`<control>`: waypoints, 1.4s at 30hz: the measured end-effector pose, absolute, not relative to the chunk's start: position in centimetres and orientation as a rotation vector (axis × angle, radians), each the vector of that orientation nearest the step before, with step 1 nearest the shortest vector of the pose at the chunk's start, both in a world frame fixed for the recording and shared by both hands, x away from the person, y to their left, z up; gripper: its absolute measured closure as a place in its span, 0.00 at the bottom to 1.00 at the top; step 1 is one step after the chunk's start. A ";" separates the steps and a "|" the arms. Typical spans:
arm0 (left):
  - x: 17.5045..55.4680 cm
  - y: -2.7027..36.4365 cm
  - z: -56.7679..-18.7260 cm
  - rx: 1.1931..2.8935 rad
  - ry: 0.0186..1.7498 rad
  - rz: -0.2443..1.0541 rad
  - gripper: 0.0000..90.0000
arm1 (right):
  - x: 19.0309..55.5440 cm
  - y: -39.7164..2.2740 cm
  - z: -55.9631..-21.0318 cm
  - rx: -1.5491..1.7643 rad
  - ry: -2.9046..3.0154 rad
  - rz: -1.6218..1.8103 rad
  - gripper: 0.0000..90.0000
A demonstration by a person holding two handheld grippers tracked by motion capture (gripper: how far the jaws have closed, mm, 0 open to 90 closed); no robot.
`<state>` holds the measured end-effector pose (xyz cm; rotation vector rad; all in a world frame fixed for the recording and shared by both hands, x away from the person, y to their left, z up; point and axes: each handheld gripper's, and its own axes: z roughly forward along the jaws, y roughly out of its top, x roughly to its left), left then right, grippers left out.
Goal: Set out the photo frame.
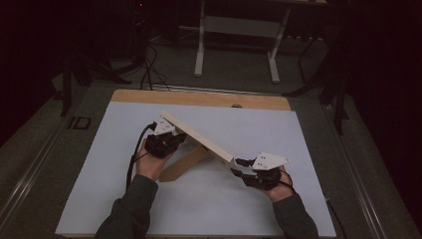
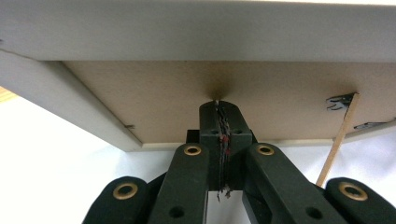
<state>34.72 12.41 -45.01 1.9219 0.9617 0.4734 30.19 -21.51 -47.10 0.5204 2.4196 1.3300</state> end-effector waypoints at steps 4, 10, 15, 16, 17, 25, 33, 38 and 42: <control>34.7 12.6 -44.9 1.923 0.964 0.480 1.00 | 30.2 -23.1 -46.4 0.520 2.411 1.355 0.67; 34.7 12.6 -44.9 1.917 0.971 0.484 1.00 | 30.9 -23.6 -46.6 0.650 2.345 1.354 0.94; 34.8 12.5 -45.0 1.919 0.975 0.481 1.00 | 31.5 -22.3 -47.5 0.692 2.344 1.333 1.00; 34.8 12.5 -45.0 1.921 0.976 0.481 1.00 | 31.5 -22.0 -47.5 0.690 2.348 1.327 1.00; 34.8 12.4 -45.0 1.922 0.975 0.481 1.00 | 31.5 -21.8 -47.6 0.684 2.354 1.330 1.00; 34.9 12.3 -45.0 1.928 0.979 0.485 1.00 | 31.3 -21.2 -47.7 0.669 2.371 1.341 1.00; 35.3 11.8 -45.1 1.933 0.980 0.481 1.00 | 30.9 -20.6 -47.7 0.641 2.387 1.350 1.00; 35.5 11.5 -44.9 1.939 0.977 0.480 1.00 | 30.5 -20.0 -47.5 0.612 2.394 1.358 1.00; 35.5 11.2 -44.7 1.941 0.966 0.482 1.00 | 30.2 -19.4 -47.3 0.584 2.404 1.367 1.00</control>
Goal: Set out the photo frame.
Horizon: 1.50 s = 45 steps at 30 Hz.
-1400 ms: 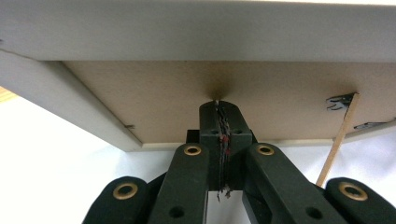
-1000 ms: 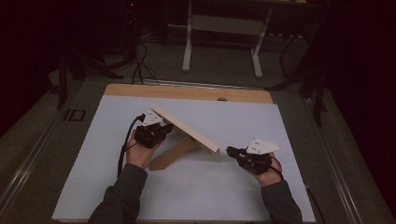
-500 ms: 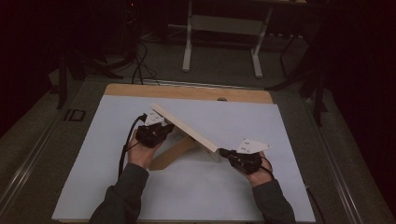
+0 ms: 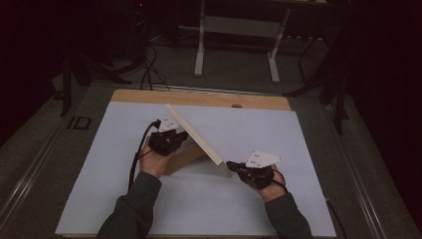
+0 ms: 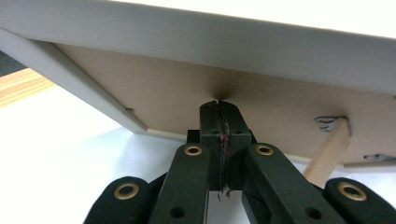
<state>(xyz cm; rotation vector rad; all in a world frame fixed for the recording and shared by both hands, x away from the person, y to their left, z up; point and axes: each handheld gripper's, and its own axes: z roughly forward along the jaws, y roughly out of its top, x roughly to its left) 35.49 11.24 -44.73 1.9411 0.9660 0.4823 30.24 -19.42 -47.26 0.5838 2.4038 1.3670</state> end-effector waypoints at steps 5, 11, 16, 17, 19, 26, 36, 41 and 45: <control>35.6 10.9 -44.5 1.940 0.959 0.481 1.00 | 30.1 -18.7 -47.1 0.555 2.413 1.370 1.00; 35.6 10.8 -44.3 1.941 0.943 0.477 1.00 | 30.0 -18.3 -47.0 0.543 2.416 1.384 1.00; 35.6 10.6 -44.2 1.940 0.936 0.474 1.00 | 29.8 -17.7 -46.9 0.523 2.426 1.390 1.00; 35.6 10.6 -44.2 1.940 0.933 0.474 1.00 | 29.8 -17.6 -46.9 0.520 2.427 1.393 1.00; 35.6 10.5 -44.1 1.943 0.924 0.475 1.00 | 29.8 -17.4 -46.9 0.516 2.428 1.395 1.00; 35.6 10.1 -43.8 1.951 0.902 0.475 1.00 | 29.7 -16.9 -46.9 0.499 2.438 1.402 1.00; 35.9 9.6 -43.5 1.967 0.878 0.477 1.00 | 29.6 -15.7 -46.8 0.462 2.451 1.415 1.00; 36.1 9.4 -43.5 1.977 0.860 0.472 1.00 | 29.6 -15.0 -46.7 0.452 2.456 1.419 1.00; 36.3 9.4 -43.5 1.968 0.864 0.468 1.00 | 29.6 -14.6 -46.7 0.443 2.454 1.432 1.00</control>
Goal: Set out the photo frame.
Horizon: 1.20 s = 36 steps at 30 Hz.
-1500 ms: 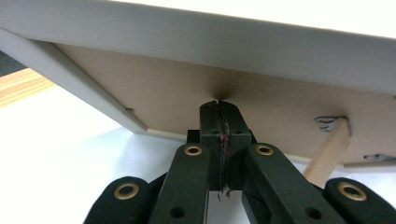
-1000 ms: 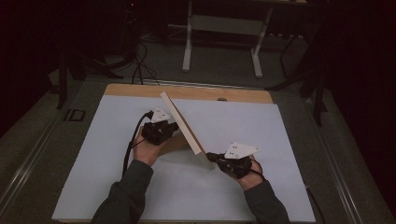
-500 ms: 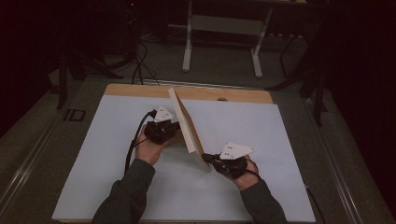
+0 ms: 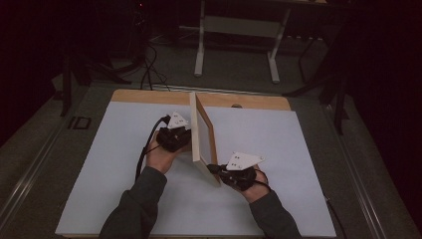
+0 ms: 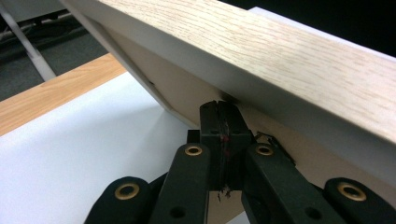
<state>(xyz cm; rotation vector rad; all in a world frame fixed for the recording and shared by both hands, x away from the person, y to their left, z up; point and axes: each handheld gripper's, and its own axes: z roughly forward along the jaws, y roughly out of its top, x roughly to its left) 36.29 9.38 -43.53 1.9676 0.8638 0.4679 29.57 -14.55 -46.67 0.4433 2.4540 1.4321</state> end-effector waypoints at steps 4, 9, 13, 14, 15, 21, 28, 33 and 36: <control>36.4 9.4 -43.6 1.959 0.866 0.460 1.00 | 29.8 -14.3 -46.7 0.452 2.451 1.447 1.00; 36.7 9.3 -43.7 1.947 0.868 0.452 1.00 | 29.8 -14.1 -46.7 0.453 2.449 1.453 1.00; 37.0 9.2 -43.7 1.944 0.869 0.439 1.00 | 29.8 -13.8 -46.7 0.453 2.451 1.455 1.00; 37.0 9.2 -43.7 1.944 0.865 0.438 1.00 | 29.9 -13.7 -46.7 0.451 2.451 1.457 1.00; 37.1 9.1 -43.7 1.941 0.862 0.437 1.00 | 29.9 -13.6 -46.7 0.450 2.451 1.460 1.00; 37.4 9.2 -43.9 1.912 0.859 0.405 1.00 | 30.0 -13.2 -46.6 0.451 2.450 1.470 1.00; 37.7 9.3 -44.1 1.885 0.854 0.373 1.00 | 30.1 -12.9 -46.5 0.458 2.443 1.480 1.00; 37.7 9.3 -44.1 1.890 0.854 0.377 1.00 | 30.2 -12.8 -46.6 0.461 2.438 1.488 1.00; 37.5 9.5 -43.9 1.891 0.860 0.379 1.00 | 30.2 -12.8 -46.7 0.461 2.439 1.462 1.00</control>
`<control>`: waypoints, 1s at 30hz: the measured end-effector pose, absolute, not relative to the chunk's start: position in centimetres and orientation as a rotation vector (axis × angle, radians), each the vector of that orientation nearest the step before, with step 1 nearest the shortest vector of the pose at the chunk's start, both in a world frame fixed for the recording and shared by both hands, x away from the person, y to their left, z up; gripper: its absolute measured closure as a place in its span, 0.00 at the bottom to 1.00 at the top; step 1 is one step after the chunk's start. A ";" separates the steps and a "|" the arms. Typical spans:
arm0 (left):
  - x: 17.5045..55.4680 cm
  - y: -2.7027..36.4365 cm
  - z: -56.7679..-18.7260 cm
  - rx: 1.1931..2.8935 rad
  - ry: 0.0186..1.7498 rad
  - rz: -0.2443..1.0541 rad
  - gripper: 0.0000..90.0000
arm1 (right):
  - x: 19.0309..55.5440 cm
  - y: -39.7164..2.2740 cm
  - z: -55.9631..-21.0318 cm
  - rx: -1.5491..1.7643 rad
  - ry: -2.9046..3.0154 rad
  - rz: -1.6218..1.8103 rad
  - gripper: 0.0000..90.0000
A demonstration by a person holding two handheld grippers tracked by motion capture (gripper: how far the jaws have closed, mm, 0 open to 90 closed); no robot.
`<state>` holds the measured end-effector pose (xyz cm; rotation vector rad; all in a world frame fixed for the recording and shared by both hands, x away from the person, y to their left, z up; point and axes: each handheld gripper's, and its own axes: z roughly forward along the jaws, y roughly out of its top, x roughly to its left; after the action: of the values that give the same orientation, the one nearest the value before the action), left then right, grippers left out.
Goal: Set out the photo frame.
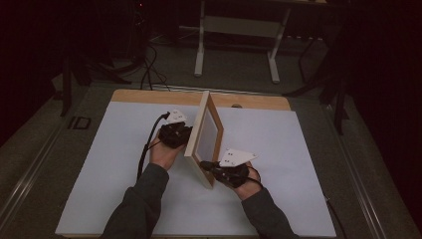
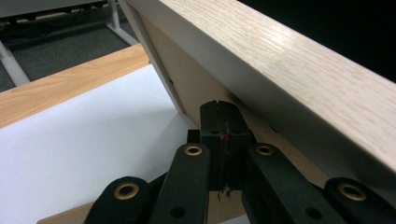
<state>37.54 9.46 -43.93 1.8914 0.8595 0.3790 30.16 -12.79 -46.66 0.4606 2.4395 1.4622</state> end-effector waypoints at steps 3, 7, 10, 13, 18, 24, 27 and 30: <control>37.3 9.9 -43.8 1.891 0.877 0.384 0.97 | 30.2 -13.1 -46.8 0.467 2.437 1.448 1.00; 36.8 10.9 -43.5 1.879 0.907 0.391 0.93 | 30.4 -13.8 -46.9 0.497 2.426 1.440 1.00; 36.1 11.6 -43.3 1.870 0.916 0.392 0.87 | 30.5 -14.5 -46.9 0.512 2.422 1.432 0.99; 35.2 12.0 -43.4 1.859 0.935 0.391 0.79 | 30.7 -15.0 -47.0 0.528 2.429 1.423 0.97; 33.7 12.7 -43.5 1.875 0.949 0.401 0.70 | 30.8 -15.8 -47.2 0.549 2.434 1.399 0.93; 31.6 13.8 -44.0 1.878 0.970 0.407 0.64 | 31.0 -16.5 -47.4 0.582 2.436 1.380 0.86; 30.7 14.5 -44.4 1.867 0.995 0.402 0.60 | 31.1 -16.9 -47.4 0.596 2.433 1.370 0.81; 29.6 15.1 -44.7 1.867 1.004 0.397 0.58 | 31.3 -17.1 -47.5 0.611 2.428 1.364 0.77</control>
<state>29.61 15.07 -44.75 1.8671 1.0044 0.3967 31.31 -17.15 -47.50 0.6106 2.4283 1.3642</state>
